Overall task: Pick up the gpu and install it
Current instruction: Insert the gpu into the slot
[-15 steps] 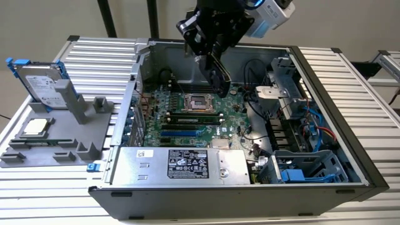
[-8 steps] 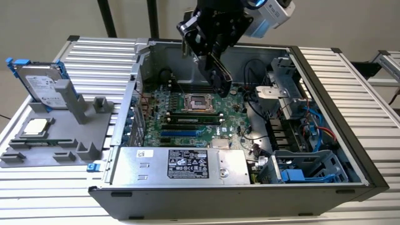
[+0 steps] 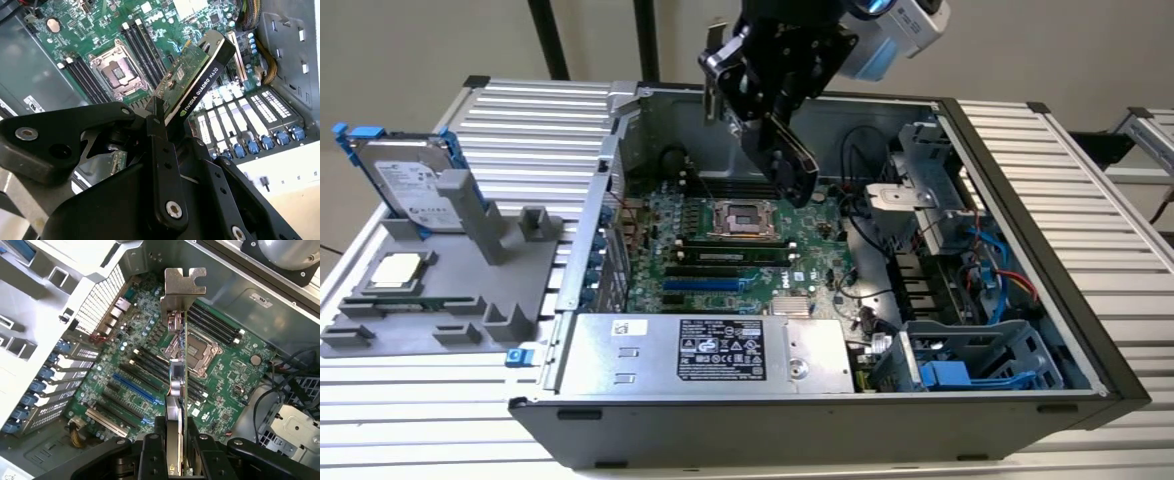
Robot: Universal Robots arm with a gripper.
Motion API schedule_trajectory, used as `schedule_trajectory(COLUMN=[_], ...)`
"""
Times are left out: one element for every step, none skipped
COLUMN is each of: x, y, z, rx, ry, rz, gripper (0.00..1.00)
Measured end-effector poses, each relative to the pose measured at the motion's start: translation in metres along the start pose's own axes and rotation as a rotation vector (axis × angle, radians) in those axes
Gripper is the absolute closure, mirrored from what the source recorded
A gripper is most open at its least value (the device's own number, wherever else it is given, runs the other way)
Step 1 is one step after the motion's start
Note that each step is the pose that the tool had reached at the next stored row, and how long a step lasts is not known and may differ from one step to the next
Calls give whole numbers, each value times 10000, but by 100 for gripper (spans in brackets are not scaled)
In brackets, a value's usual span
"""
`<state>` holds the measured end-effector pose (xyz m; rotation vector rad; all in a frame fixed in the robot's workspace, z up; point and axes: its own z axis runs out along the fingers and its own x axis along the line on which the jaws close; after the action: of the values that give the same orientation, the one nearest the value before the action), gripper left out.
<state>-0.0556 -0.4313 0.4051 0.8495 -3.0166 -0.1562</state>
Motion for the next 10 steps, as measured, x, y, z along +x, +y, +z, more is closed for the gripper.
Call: schedule_trajectory(x=[0,0,0,0,0,0,0,0,0,0], y=[0,0,0,0,0,0,0,0,0,0], z=[0,0,1,1,1,1,1,1,1,1], rx=[8,20,34,50,70,98,122,141,163,182], ry=[-1,-6,-13,-20,-30,-42,-51,-57,-64,-71], rz=[-75,-146,-213,-276,-353,-430,-511,-586,-666,-740], gripper=[100,100,100,100,100,100,100,100,100,100])
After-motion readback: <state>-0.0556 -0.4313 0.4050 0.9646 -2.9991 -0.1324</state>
